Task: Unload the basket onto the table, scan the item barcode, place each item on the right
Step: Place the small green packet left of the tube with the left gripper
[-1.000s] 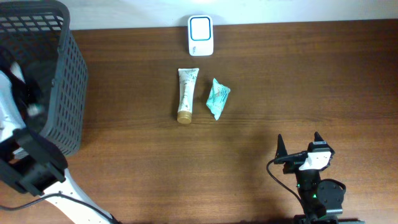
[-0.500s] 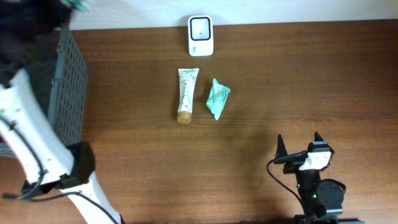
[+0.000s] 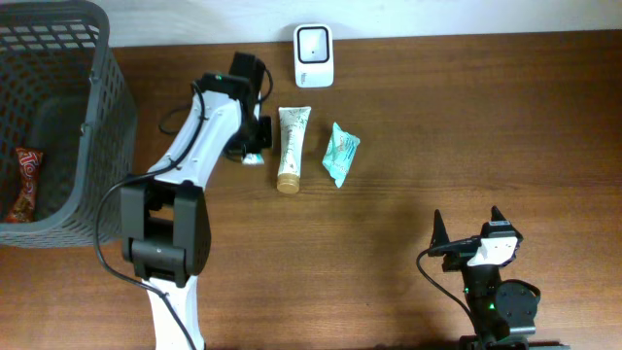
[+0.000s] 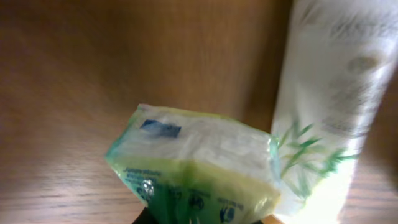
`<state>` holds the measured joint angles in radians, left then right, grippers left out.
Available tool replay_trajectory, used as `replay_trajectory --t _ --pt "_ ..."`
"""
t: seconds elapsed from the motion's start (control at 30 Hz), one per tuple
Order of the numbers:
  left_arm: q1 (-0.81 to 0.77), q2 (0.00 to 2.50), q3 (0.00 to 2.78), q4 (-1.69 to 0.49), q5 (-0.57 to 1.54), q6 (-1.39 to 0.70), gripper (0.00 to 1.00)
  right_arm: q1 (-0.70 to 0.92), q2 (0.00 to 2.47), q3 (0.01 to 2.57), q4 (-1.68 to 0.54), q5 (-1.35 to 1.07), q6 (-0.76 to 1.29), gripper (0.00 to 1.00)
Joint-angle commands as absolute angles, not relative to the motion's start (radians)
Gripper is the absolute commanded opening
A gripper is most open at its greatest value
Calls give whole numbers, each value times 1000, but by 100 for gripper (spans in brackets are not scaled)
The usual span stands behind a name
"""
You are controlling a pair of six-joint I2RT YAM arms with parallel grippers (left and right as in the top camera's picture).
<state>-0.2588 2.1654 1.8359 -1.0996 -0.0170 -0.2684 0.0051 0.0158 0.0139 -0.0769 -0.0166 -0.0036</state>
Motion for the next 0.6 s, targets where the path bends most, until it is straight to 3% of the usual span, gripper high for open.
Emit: replay_trajectory --t 0.0,0.1,0.17,0.2,0.3,0.33,0.43,0.57 --pt "-268 2147 1766 -1054 4 -260 25 -1 9 6 -79 -4 1 99" --pt "-268 2146 1782 -1021 4 -260 47 -1 9 6 -79 -4 1 99" --pt "-266 2141 1856 -1040 12 -258 50 -1 9 6 -79 -4 1 99" --pt "-263 2135 1938 -1073 17 -258 58 -1 9 6 -79 -4 1 99" --pt "-236 2122 2202 -1170 22 -251 62 -1 9 6 -79 -4 1 99" --pt "-213 2118 2348 -1208 22 -232 72 -1 9 6 -79 -4 1 99" --pt "-153 2116 2632 -1232 -1 -186 82 -1 9 6 -79 -4 1 99" --pt "27 2116 2963 -1209 -297 -171 82 -1 9 6 -79 -4 1 99"
